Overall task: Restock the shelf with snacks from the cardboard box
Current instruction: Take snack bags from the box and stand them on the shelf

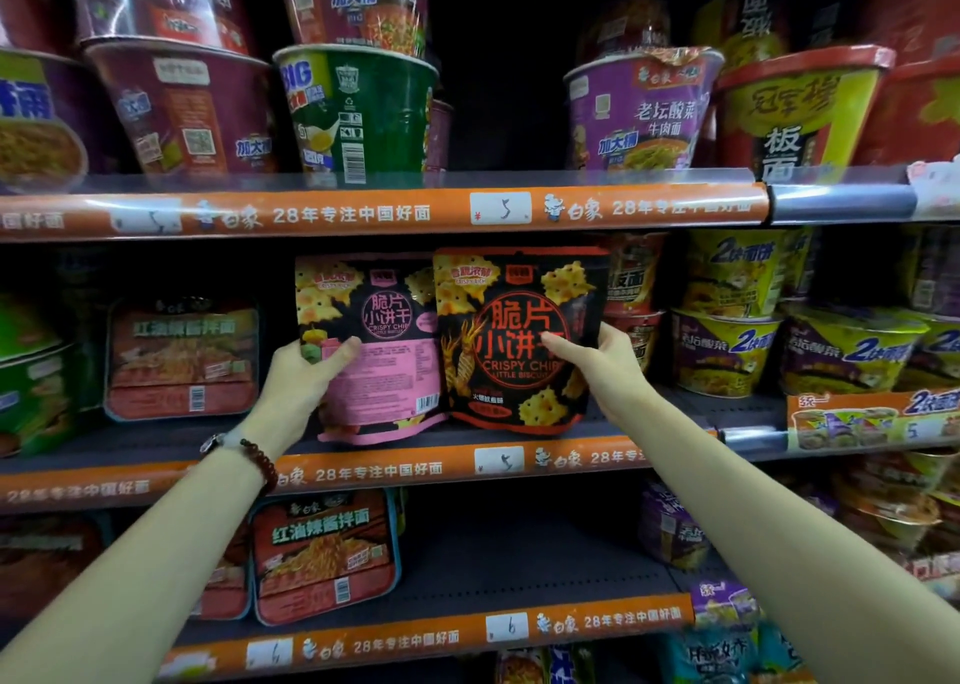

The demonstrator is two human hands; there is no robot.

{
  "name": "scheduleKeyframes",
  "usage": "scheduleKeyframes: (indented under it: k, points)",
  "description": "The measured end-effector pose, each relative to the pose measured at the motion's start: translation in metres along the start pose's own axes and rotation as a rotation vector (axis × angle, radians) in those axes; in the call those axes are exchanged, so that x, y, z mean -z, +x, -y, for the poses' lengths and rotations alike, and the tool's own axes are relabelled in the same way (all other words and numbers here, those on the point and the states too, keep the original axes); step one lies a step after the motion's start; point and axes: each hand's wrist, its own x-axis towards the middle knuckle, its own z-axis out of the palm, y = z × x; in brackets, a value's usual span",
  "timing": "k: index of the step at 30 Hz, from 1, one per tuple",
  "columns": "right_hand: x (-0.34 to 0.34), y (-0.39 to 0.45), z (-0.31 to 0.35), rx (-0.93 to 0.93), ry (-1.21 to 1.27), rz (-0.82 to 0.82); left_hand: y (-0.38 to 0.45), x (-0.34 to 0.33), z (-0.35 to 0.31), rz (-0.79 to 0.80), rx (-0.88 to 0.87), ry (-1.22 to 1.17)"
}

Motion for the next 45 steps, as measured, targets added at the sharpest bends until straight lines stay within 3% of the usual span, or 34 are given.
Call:
scheduleKeyframes:
  k: [8,12,22,39,45]
  points:
    - [0.006,-0.005,-0.013,-0.048,-0.177,0.204,0.003,0.032,0.013,0.430,0.096,0.188]
    - [0.006,0.001,-0.013,-0.029,-0.203,0.180,0.007,0.031,0.012,0.321,0.046,0.301]
    - [-0.009,0.012,-0.027,0.011,-0.283,0.124,0.020,0.033,0.034,0.242,0.088,0.253]
    - [-0.017,0.019,-0.045,-0.045,-0.417,0.023,0.036,0.028,0.052,0.188,0.088,0.277]
    - [-0.016,0.015,-0.041,-0.083,-0.561,0.013,0.029,0.030,0.047,0.163,0.075,0.488]
